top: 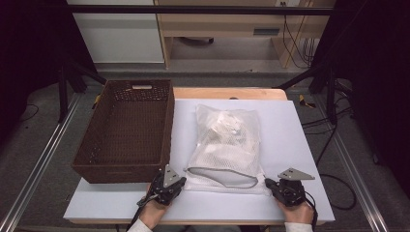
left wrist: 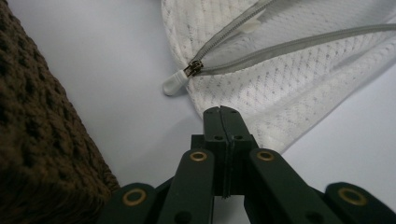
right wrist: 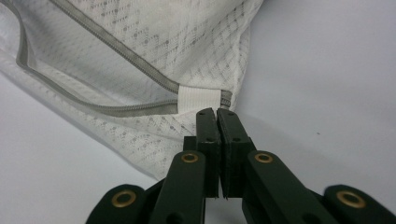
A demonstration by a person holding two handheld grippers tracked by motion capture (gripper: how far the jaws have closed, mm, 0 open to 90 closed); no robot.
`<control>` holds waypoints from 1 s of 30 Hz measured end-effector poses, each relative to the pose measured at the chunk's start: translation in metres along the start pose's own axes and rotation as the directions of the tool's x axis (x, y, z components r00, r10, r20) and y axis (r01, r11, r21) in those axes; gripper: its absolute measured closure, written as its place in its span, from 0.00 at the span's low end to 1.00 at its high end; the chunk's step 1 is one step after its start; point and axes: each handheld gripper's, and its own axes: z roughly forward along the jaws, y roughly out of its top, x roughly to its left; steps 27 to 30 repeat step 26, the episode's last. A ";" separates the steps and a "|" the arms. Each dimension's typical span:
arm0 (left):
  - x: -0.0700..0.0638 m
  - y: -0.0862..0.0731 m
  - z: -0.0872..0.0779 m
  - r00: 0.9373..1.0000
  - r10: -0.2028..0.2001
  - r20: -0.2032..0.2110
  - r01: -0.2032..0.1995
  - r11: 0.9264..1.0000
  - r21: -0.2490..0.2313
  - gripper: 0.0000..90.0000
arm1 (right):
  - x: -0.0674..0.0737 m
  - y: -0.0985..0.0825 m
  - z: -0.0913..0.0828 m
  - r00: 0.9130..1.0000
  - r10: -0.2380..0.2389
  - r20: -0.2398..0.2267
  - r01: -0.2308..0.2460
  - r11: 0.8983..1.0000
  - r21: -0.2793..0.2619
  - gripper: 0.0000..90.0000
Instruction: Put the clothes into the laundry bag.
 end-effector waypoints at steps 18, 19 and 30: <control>0.004 -0.003 -0.040 0.998 0.034 0.059 -0.027 0.993 -0.115 0.42 | -0.016 0.009 -0.013 0.995 0.033 0.095 -0.008 0.967 -0.256 0.23; 0.005 -0.004 -0.042 0.998 0.034 0.057 -0.027 0.993 -0.116 0.40 | -0.017 0.009 -0.014 0.994 0.039 0.099 -0.012 0.966 -0.260 0.22; 0.015 -0.011 -0.053 0.995 0.034 0.097 -0.022 0.993 -0.118 0.34 | -0.021 0.010 -0.015 0.994 0.050 0.096 -0.024 0.967 -0.255 0.20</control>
